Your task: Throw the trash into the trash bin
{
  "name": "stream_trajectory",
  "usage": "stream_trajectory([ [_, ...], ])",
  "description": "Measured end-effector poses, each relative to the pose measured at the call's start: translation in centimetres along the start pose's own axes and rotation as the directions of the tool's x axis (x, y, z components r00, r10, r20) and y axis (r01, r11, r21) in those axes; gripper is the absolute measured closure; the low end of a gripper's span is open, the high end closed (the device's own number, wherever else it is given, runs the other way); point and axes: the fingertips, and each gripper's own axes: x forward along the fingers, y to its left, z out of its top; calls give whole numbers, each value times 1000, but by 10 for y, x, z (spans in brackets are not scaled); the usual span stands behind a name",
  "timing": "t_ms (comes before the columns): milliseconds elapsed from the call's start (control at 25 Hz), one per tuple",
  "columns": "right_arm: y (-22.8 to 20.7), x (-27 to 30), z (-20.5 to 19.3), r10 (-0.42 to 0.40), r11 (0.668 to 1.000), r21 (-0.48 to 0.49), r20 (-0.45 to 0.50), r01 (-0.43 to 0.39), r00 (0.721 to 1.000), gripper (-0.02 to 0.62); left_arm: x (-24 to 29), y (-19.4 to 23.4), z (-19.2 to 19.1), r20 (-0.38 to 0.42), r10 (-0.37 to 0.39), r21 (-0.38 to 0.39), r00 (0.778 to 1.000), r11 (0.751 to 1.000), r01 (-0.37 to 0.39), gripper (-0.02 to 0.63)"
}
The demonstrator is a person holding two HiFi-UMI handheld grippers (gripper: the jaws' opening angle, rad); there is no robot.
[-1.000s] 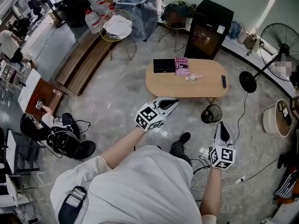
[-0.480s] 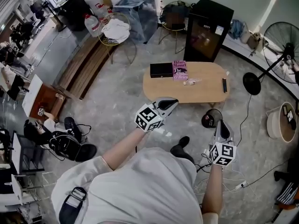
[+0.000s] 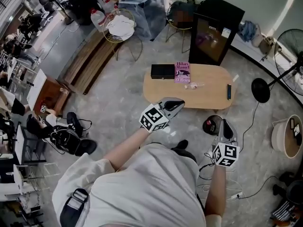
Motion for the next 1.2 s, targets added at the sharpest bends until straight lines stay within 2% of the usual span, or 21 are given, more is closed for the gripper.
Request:
stream_trajectory([
  [360, -50, 24, -9, 10, 1000, 4, -41, -10, 999, 584, 60, 12, -2, -40, 13, -16, 999, 1000, -13, 600],
  [640, -69, 39, -19, -8, 1000, 15, -71, 9, 997, 584, 90, 32, -4, -65, 3, -18, 998, 1000, -4, 600],
  [800, -77, 54, -18, -46, 999, 23, -59, 47, 997, 585, 104, 55, -4, -81, -9, -4, 997, 1000, 8, 600],
  [1200, -82, 101, 2, -178, 983, 39, -56, 180, 983, 584, 134, 120, 6, -96, -114, 19, 989, 993, 116, 600],
])
